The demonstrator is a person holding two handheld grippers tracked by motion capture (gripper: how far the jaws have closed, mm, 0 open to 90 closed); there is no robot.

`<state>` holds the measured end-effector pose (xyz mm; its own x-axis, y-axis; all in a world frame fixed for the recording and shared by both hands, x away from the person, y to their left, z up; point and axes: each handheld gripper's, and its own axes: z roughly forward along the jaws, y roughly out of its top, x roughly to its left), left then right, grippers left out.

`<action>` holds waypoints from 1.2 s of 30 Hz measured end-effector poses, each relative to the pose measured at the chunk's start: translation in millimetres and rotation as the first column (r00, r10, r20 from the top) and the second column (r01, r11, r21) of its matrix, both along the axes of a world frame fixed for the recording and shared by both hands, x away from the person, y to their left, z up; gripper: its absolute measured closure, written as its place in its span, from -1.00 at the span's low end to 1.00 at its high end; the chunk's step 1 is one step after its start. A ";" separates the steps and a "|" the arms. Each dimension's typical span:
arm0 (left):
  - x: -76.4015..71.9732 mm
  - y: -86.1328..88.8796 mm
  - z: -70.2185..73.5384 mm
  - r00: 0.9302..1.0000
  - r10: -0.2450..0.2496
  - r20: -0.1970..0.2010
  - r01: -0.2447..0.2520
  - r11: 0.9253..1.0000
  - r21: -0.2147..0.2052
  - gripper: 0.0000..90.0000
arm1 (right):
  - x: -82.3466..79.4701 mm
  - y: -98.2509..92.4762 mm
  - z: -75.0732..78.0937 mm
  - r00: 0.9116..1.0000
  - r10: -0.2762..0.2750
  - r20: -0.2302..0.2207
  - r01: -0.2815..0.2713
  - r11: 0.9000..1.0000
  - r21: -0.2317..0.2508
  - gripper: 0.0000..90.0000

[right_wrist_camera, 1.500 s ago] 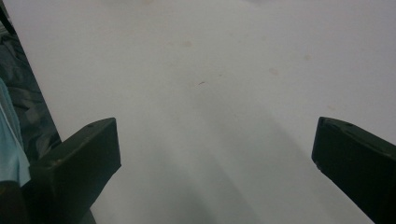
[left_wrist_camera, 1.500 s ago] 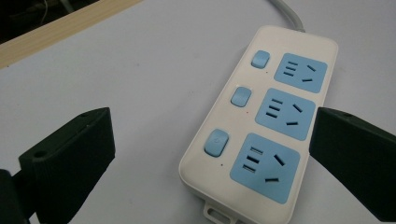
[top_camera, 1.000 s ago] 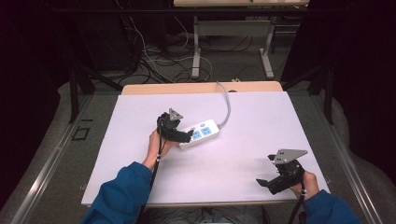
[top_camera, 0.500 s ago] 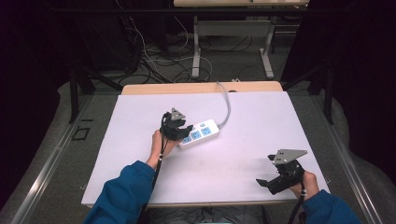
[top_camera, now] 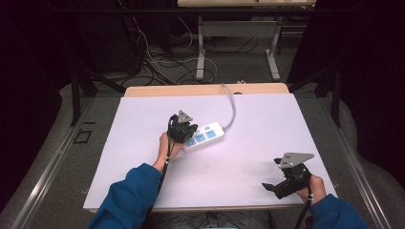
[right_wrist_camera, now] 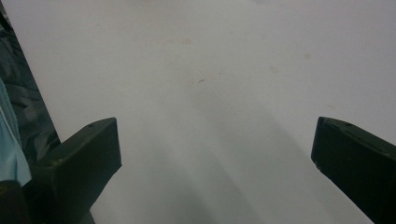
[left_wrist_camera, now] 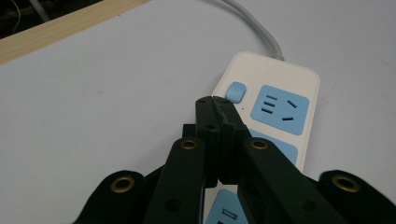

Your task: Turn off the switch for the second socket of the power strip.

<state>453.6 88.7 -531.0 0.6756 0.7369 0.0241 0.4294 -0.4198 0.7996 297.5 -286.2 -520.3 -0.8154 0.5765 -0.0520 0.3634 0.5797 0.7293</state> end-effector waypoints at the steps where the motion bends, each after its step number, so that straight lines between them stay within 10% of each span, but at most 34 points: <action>1: 1.2 -0.5 -0.8 1.000 -0.001 0.000 0.001 1.000 -0.004 1.00 | 0.0 0.0 0.0 1.000 0.001 0.000 -0.001 1.000 0.000 -0.98; 36: 8.7 -3.9 -14.0 1.000 -0.015 -0.026 0.015 1.000 0.001 1.00 | -1.1 0.6 -0.4 1.000 -0.003 -0.010 0.003 1.000 -0.008 -0.97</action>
<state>462.3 84.8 -545.0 0.6873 0.7263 0.0078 0.4431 -0.4278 0.7878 296.4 -285.6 -520.7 -0.8142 0.5786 -0.0484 0.3723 0.5842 0.7212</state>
